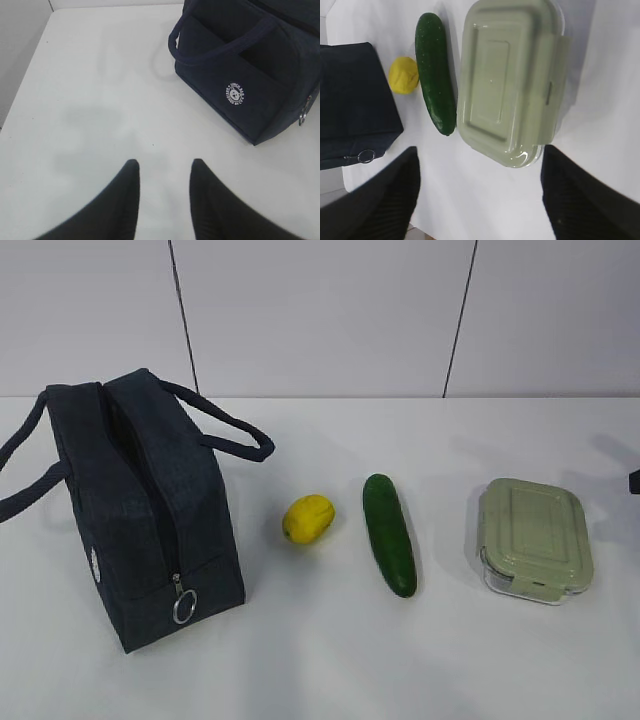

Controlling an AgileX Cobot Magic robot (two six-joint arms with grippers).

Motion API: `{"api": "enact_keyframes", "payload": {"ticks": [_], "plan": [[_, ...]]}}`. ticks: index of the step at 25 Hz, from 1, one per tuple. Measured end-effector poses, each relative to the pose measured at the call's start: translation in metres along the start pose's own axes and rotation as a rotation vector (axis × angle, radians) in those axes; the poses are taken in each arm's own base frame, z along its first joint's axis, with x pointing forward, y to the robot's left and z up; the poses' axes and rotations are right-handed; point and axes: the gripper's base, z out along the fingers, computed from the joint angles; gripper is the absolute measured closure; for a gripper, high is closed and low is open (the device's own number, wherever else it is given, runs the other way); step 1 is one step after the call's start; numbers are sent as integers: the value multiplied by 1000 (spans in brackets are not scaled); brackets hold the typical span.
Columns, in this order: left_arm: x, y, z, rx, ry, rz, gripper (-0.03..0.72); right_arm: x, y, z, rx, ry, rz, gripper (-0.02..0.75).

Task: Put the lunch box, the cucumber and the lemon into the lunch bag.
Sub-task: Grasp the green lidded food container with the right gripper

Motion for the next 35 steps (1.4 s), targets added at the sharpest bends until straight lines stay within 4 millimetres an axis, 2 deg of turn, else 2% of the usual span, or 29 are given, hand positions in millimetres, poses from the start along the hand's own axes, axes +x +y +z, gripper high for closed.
{"api": "enact_keyframes", "payload": {"ticks": [3, 6, 15, 21, 25, 35], "plan": [[0, 0, 0, 0, 0, 0, 447, -1, -4, 3, -13, 1, 20, 127], [0, 0, 0, 0, 0, 0, 447, -2, -8, 6, -11, 0, 35, 104], [0, 0, 0, 0, 0, 0, 447, -5, -24, 17, 9, -14, 34, 239], [0, 0, 0, 0, 0, 0, 447, -9, -42, 36, -95, -33, 23, 252], [0, 0, 0, 0, 0, 0, 447, -13, -42, 38, -124, -74, -26, 253], [0, 0, 0, 0, 0, 0, 447, -6, -60, 52, -127, -4, 5, 255]]}}
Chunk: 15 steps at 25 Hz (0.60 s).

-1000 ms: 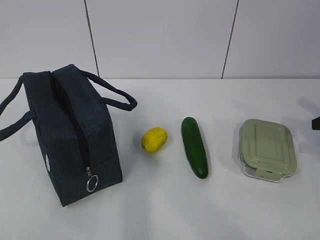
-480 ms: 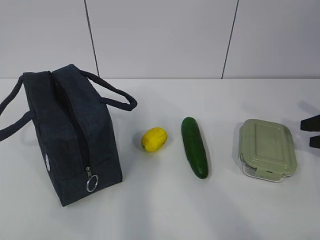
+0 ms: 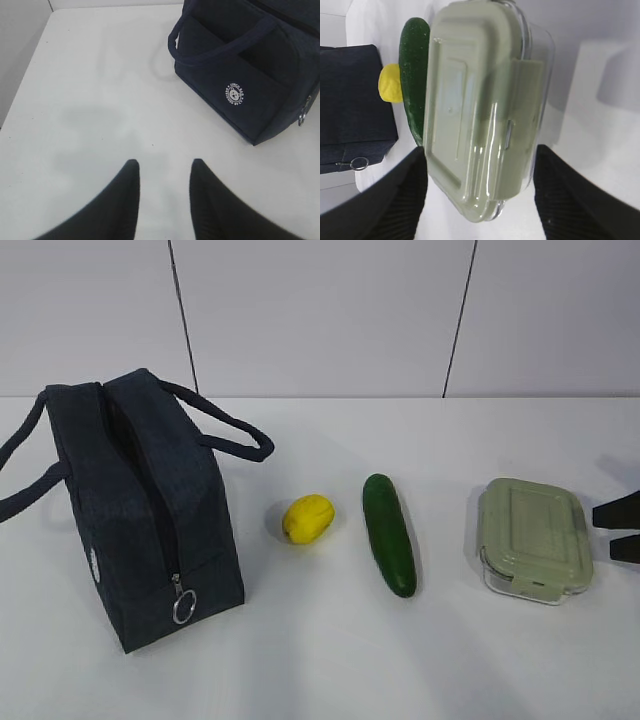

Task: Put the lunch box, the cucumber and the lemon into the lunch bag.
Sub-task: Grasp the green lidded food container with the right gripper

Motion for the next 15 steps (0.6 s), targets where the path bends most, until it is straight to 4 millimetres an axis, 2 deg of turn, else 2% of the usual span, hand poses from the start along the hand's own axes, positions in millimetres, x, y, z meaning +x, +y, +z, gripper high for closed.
{"api": "enact_keyframes", "payload": {"ticks": [13, 15], "plan": [[0, 0, 0, 0, 0, 0, 447, -2, -3, 2, -2, -23, 14, 254], [0, 0, 0, 0, 0, 0, 447, -2, -4, 4, 12, -23, 25, 233]]}}
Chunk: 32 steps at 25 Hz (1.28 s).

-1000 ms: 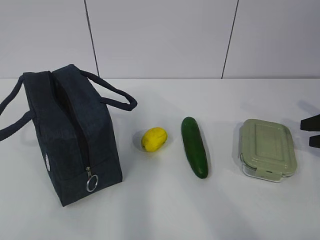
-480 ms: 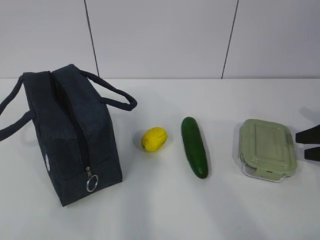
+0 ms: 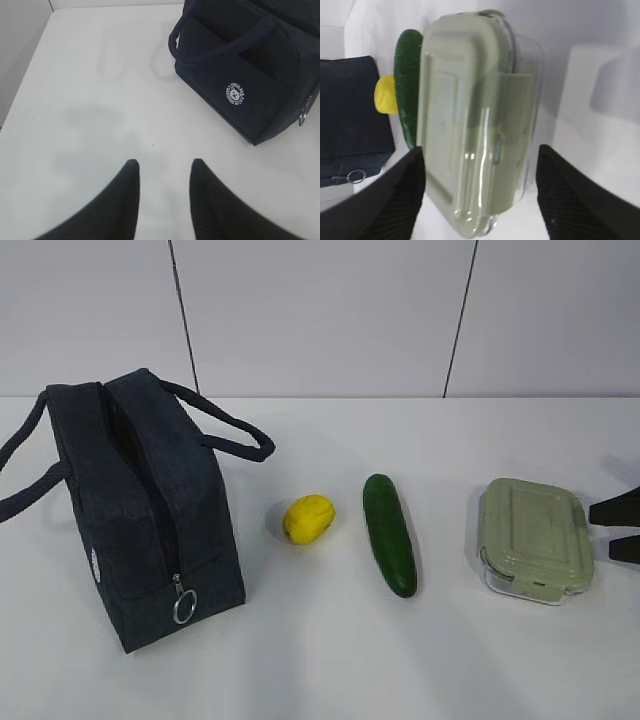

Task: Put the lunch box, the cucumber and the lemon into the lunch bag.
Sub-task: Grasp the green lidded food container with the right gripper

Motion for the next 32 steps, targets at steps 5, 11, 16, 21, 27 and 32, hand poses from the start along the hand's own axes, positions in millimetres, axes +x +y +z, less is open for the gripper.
{"api": "enact_keyframes", "payload": {"ticks": [5, 11, 16, 21, 27, 32], "plan": [[0, 0, 0, 0, 0, 0, 447, -1, -3, 3, 36, -8, 13, 139], [0, 0, 0, 0, 0, 0, 447, -4, -2, 3, 34, -26, 12, 127], [0, 0, 0, 0, 0, 0, 447, -3, -7, 8, -12, -22, 22, 129], [0, 0, 0, 0, 0, 0, 447, -1, -16, 17, -32, 5, 46, 130], [0, 0, 0, 0, 0, -2, 447, 0, -12, 33, -48, 50, 5, 130], [0, 0, 0, 0, 0, -2, 447, 0, -10, 36, -45, 58, -14, 130]]}}
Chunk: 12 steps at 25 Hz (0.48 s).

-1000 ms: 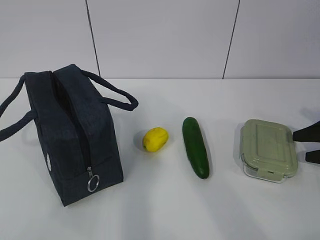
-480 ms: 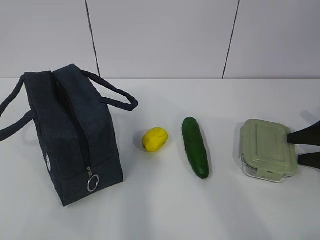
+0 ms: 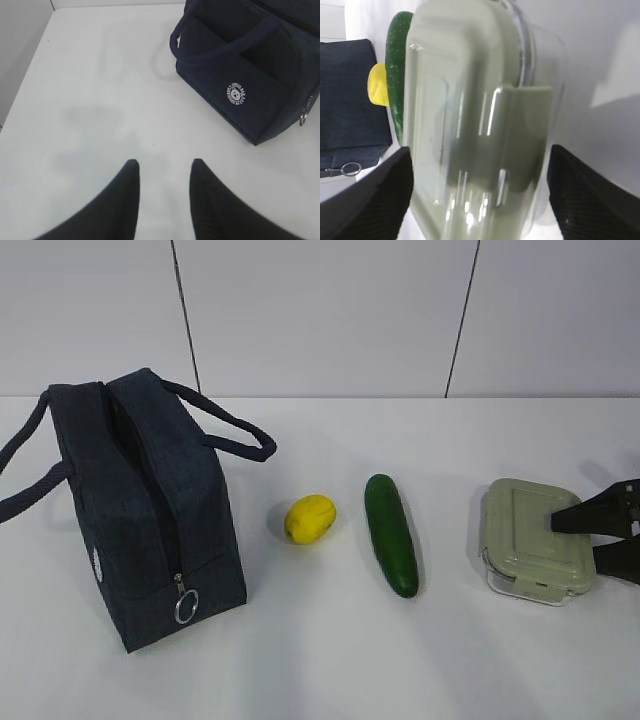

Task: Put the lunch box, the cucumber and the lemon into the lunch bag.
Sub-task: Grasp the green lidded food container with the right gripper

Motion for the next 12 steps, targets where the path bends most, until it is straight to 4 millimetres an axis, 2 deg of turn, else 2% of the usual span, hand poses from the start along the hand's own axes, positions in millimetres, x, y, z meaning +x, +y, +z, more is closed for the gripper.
{"api": "enact_keyframes", "payload": {"ticks": [12], "plan": [[0, 0, 0, 0, 0, 0, 447, -3, 0, 0, 0, -36, 16, 142]]}}
